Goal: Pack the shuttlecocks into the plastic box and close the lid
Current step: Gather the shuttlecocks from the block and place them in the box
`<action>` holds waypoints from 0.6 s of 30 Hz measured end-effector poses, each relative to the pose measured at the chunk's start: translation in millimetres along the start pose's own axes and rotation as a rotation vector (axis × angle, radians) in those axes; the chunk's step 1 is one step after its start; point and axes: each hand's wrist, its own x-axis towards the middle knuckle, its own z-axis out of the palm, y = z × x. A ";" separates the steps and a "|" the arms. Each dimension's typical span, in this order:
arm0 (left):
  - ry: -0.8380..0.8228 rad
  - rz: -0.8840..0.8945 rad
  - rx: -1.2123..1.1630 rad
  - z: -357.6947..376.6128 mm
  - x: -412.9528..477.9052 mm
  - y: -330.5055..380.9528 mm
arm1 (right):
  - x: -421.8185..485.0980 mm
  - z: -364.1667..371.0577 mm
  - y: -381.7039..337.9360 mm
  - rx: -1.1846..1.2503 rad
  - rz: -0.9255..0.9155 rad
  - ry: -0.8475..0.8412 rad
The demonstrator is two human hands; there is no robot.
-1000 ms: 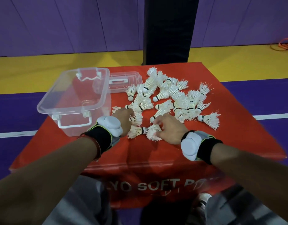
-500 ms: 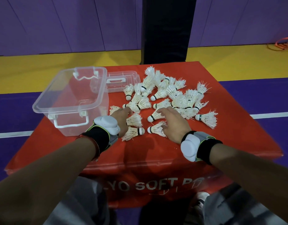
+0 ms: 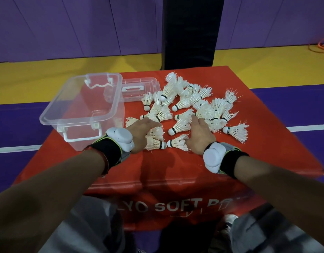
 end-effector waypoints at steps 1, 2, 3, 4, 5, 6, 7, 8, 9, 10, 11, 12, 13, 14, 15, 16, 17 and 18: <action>-0.039 0.039 0.020 -1.9 -0.8 0.7 | 1.2 0.4 -0.3 0.002 0.005 -0.001; -0.064 0.074 0.047 -3.2 -1.0 1.8 | 2.2 1.0 -0.4 0.004 0.011 -0.003; -0.079 0.098 0.078 -4.8 -0.3 3.4 | 3.5 1.5 -0.3 0.006 0.016 -0.006; -0.093 0.110 0.114 -6.7 0.5 5.8 | 4.5 1.7 -0.3 0.008 0.022 -0.014; -0.110 0.114 0.163 -9.1 2.2 8.9 | 5.6 2.0 0.1 0.010 0.025 -0.024; -0.130 0.113 0.223 -11.3 3.5 12.5 | 6.0 2.2 0.5 0.010 0.023 -0.034; -0.147 0.112 0.285 -13.7 5.1 15.8 | 6.7 2.5 1.3 0.009 0.014 -0.039; -0.168 0.112 0.336 -15.8 7.1 17.8 | 6.9 3.0 2.4 0.011 0.002 -0.039; -0.192 0.108 0.365 -17.8 9.1 18.9 | 6.8 3.4 3.3 0.020 -0.007 -0.038; -0.215 0.102 0.377 -19.0 11.0 18.7 | 6.1 3.4 4.0 0.035 -0.011 -0.037; -0.236 0.102 0.383 -19.6 13.9 19.0 | 5.8 3.0 6.2 0.048 -0.010 -0.036; -0.254 0.103 0.381 -19.9 14.9 18.0 | 5.0 2.9 6.6 0.053 -0.015 -0.038; -0.266 0.103 0.381 -20.2 14.7 16.7 | 4.5 3.3 6.7 0.052 -0.022 -0.042; -0.264 0.106 0.380 -19.8 15.0 16.3 | 4.0 3.3 7.7 0.054 -0.029 -0.046; -0.252 0.105 0.381 -19.6 14.2 15.2 | 3.3 3.7 7.8 0.063 -0.037 -0.051; -0.241 0.101 0.381 -19.1 13.1 14.9 | 2.5 4.4 8.0 0.073 -0.046 -0.051; -0.233 0.093 0.383 -18.9 12.2 14.7 | 2.2 5.4 8.0 0.082 -0.056 -0.047; -0.233 0.083 0.389 -18.9 11.4 15.2 | 1.7 6.2 8.2 0.091 -0.064 -0.043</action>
